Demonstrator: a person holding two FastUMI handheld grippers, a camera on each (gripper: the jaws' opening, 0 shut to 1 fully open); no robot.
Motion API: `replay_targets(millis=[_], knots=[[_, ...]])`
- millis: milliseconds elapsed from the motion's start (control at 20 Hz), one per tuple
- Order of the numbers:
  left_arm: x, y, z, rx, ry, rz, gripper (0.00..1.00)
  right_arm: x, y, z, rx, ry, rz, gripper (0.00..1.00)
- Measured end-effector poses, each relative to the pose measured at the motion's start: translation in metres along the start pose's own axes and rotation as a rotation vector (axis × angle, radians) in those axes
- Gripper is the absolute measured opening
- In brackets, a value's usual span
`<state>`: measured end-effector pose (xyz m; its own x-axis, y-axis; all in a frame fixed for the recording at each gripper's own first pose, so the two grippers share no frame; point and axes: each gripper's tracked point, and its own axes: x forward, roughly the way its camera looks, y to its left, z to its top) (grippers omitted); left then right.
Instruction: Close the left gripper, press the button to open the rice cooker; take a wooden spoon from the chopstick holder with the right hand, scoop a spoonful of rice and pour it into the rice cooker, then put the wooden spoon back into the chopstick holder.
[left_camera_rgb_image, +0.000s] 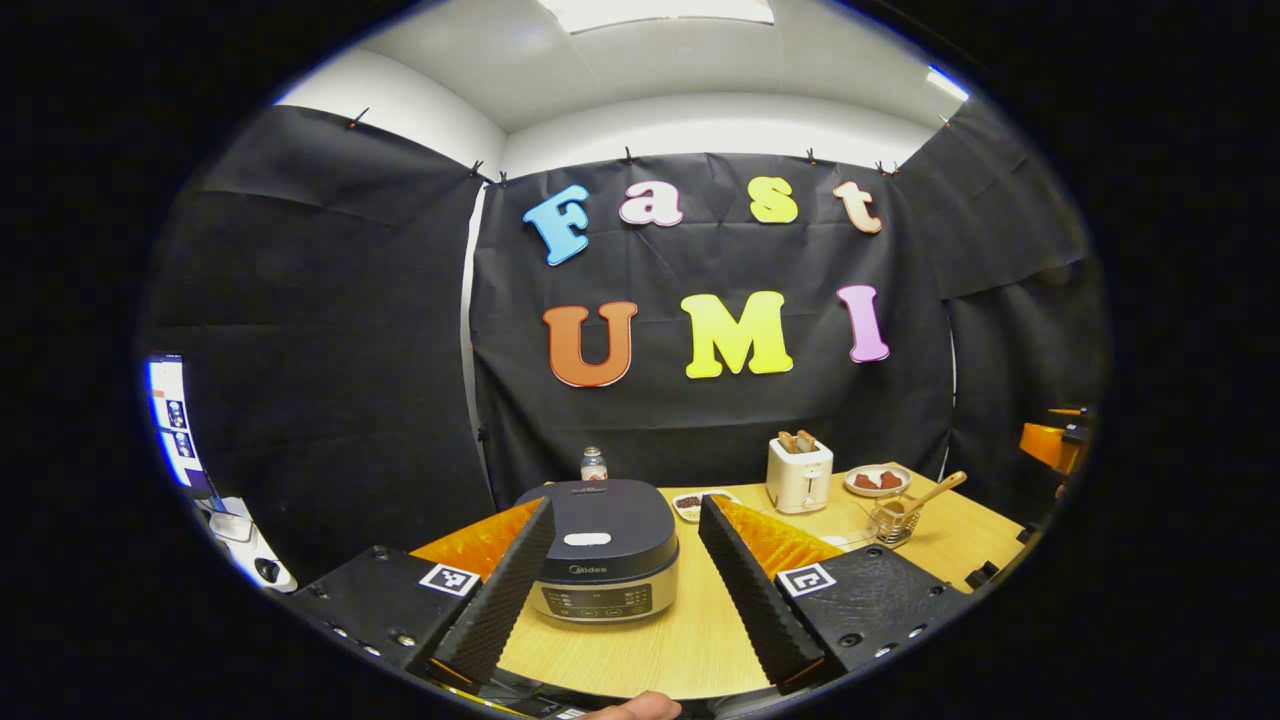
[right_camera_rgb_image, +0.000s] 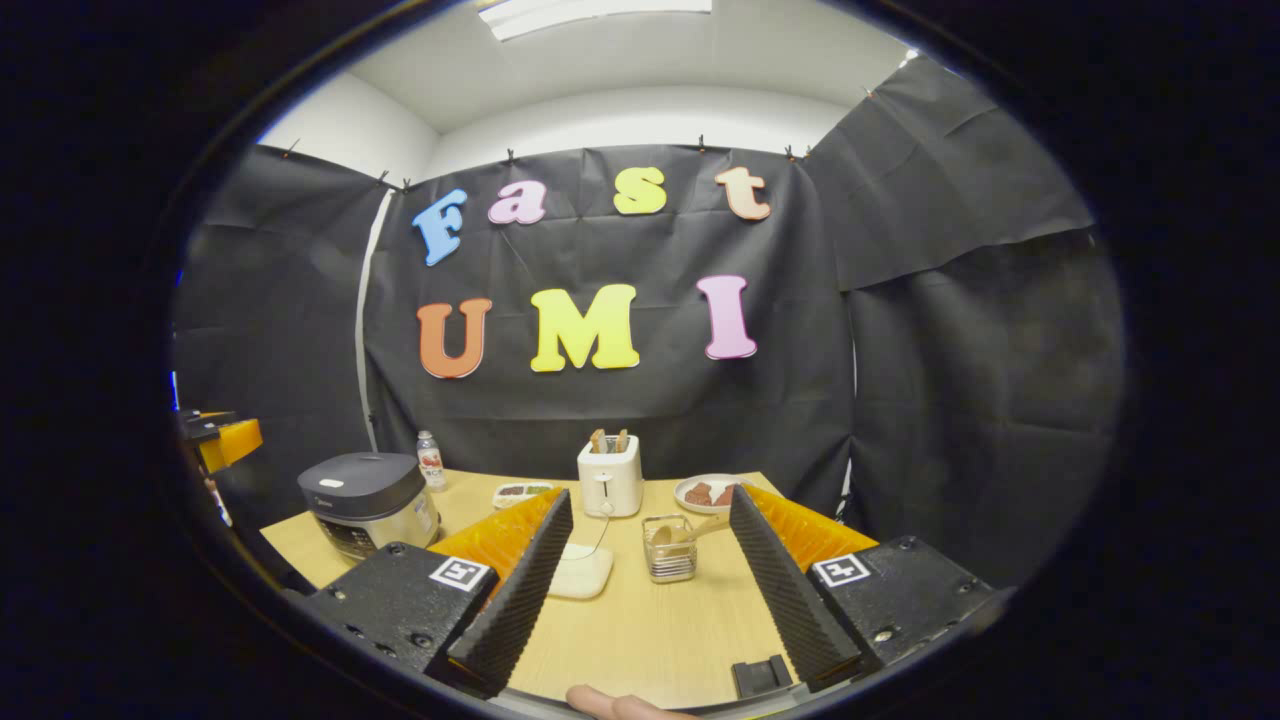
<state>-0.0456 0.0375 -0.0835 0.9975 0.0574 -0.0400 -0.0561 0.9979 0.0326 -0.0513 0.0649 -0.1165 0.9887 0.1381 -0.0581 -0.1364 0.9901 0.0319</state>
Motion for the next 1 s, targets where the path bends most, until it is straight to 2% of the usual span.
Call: replay_targets(millis=[50,100,300,500,550,600,750,800,850,900,950,1000], knots=[[-0.006,-0.005,-0.001,-0.002,-0.002,-0.016,0.93,-0.001,0.001,0.0,-0.003,-0.002,0.002,0.95],[-0.011,-0.01,-0.005,0.001,0.002,-0.03,0.93,-0.002,0.001,0.001,-0.004,-0.004,0.003,1.0],[-0.029,-0.018,-0.01,0.021,-0.008,-0.035,0.93,-0.009,0.003,0.007,-0.017,-0.019,0.006,1.0],[-0.032,-0.036,-0.016,0.015,0.001,-0.081,0.93,-0.015,0.006,0.011,-0.037,-0.032,0.013,1.0],[-0.031,-0.038,-0.018,0.024,0.007,-0.083,0.93,-0.016,0.006,0.012,-0.039,-0.033,0.011,1.0],[-0.031,-0.042,-0.016,0.031,0.015,-0.082,0.93,-0.016,0.005,0.012,-0.041,-0.034,0.011,0.95],[-0.029,-0.052,-0.02,0.04,0.022,-0.092,0.93,-0.015,0.001,0.01,-0.046,-0.028,-0.003,0.95],[-0.028,-0.053,-0.02,0.037,0.025,-0.092,0.93,-0.016,-0.001,0.01,-0.044,-0.026,-0.004,1.0],[-0.027,-0.054,-0.02,0.034,0.03,-0.091,0.93,-0.017,-0.001,0.01,-0.043,-0.025,-0.004,0.95],[-0.029,-0.054,-0.019,0.03,0.029,-0.084,0.93,-0.018,-0.002,0.01,-0.042,-0.024,-0.004,1.0],[-0.029,-0.054,-0.018,0.029,0.026,-0.082,0.93,-0.02,-0.004,0.011,-0.042,-0.026,-0.005,0.95],[-0.03,-0.057,-0.018,0.028,0.027,-0.084,0.93,-0.02,-0.006,0.011,-0.041,-0.029,-0.006,1.0]])
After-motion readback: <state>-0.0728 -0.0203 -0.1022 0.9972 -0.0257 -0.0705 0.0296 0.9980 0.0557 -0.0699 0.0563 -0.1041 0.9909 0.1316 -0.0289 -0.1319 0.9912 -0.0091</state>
